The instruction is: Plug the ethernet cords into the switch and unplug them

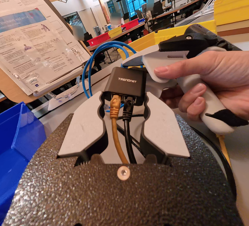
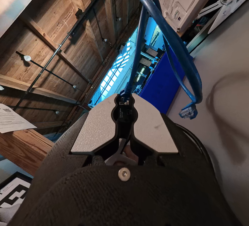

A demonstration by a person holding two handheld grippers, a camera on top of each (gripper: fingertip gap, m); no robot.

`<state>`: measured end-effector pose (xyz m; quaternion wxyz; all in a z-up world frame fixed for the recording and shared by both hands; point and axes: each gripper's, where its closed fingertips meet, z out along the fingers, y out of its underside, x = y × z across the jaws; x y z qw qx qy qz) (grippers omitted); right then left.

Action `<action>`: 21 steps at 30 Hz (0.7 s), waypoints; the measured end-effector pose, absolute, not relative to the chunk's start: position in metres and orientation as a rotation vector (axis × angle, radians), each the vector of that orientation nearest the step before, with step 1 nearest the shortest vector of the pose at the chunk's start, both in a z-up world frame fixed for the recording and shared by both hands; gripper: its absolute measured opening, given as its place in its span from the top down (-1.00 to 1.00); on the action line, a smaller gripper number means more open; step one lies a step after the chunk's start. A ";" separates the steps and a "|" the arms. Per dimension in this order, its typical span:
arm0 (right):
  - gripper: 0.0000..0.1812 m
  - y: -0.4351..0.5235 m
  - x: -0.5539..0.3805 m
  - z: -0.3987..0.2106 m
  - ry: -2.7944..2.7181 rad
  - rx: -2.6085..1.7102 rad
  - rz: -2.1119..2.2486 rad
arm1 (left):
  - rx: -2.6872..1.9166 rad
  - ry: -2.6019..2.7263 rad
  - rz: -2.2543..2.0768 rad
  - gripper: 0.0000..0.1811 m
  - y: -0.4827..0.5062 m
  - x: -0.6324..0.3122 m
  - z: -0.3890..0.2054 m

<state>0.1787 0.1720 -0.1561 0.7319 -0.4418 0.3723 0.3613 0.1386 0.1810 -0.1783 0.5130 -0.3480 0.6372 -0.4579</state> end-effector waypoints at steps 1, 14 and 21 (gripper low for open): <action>0.85 0.172 0.179 -0.158 0.827 -0.969 0.813 | -0.838 1.533 -1.105 0.39 0.181 0.139 -0.179; 0.86 0.176 0.176 -0.164 0.839 -0.924 0.911 | -0.842 1.558 -1.120 0.39 0.182 0.140 -0.184; 0.86 0.175 0.176 -0.161 0.847 -0.924 0.860 | -0.831 1.554 -1.122 0.39 0.181 0.140 -0.181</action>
